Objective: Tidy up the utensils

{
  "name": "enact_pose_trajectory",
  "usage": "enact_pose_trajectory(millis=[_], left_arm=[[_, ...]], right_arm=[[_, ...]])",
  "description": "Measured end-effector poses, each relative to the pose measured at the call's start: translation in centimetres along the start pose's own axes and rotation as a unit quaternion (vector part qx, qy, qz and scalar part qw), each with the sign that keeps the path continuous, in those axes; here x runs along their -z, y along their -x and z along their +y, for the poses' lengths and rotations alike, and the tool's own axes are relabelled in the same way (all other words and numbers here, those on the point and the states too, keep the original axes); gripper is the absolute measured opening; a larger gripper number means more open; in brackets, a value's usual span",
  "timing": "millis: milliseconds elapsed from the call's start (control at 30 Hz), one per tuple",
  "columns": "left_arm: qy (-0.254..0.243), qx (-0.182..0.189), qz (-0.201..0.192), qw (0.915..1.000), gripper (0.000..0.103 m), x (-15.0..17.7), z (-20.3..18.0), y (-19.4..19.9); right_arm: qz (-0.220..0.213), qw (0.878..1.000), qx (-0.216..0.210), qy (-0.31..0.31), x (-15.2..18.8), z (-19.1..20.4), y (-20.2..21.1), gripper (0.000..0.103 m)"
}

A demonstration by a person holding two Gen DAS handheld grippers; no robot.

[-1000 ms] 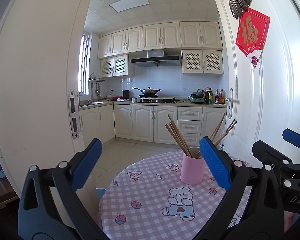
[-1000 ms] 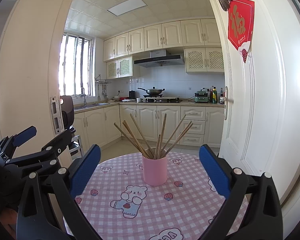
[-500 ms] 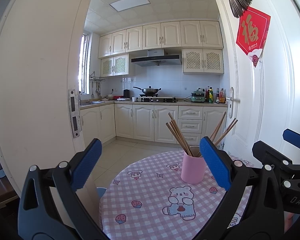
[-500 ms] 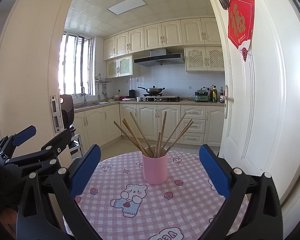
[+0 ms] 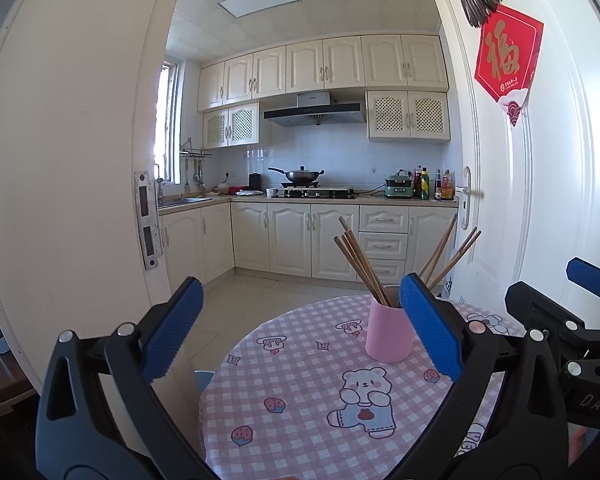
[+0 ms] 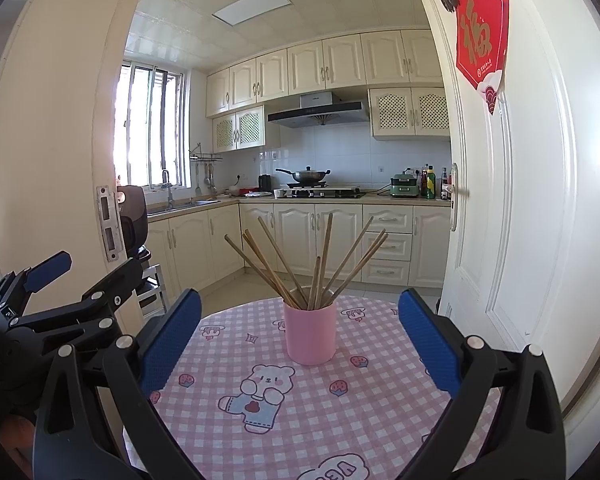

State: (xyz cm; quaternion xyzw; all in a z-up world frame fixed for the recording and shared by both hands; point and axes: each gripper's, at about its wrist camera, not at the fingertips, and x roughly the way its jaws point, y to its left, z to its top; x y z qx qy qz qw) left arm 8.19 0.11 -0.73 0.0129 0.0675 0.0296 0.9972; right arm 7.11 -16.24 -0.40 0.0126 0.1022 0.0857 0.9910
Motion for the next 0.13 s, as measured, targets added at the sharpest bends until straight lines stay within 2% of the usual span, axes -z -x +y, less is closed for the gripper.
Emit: enact_pose_trajectory(millis=[133], left_arm=[[0.000, 0.002, 0.014, 0.9999, 0.097, 0.27, -0.15, -0.81]], right_arm=[[0.008, 1.000, -0.001, -0.001, 0.43, -0.23, -0.81, 0.095]])
